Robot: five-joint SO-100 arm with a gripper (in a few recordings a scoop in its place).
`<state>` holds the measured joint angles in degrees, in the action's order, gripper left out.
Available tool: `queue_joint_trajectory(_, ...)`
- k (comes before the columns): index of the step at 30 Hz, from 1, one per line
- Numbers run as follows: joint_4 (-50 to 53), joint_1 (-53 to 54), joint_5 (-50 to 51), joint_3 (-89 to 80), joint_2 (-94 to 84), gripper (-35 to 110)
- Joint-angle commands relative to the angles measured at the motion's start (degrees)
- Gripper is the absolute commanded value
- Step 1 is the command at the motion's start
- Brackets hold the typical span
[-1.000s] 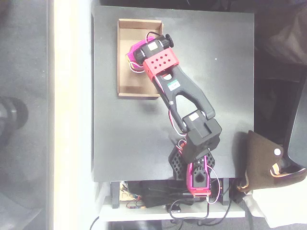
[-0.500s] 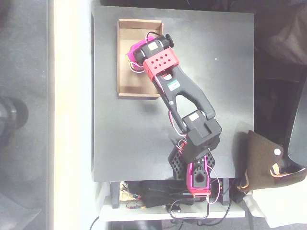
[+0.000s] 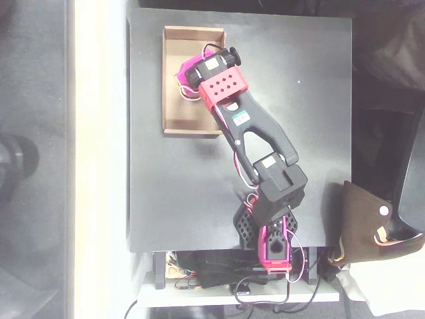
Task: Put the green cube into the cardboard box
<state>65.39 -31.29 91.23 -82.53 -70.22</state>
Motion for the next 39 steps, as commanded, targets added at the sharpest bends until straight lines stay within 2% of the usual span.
queue_joint_trajectory(1,-0.18,-0.7,6.24,1.41,-4.22,36)
queue_joint_trajectory(22,-0.18,3.08,6.24,1.41,-38.32,36)
queue_joint_trajectory(39,-0.18,26.02,6.24,0.44,-47.46,36)
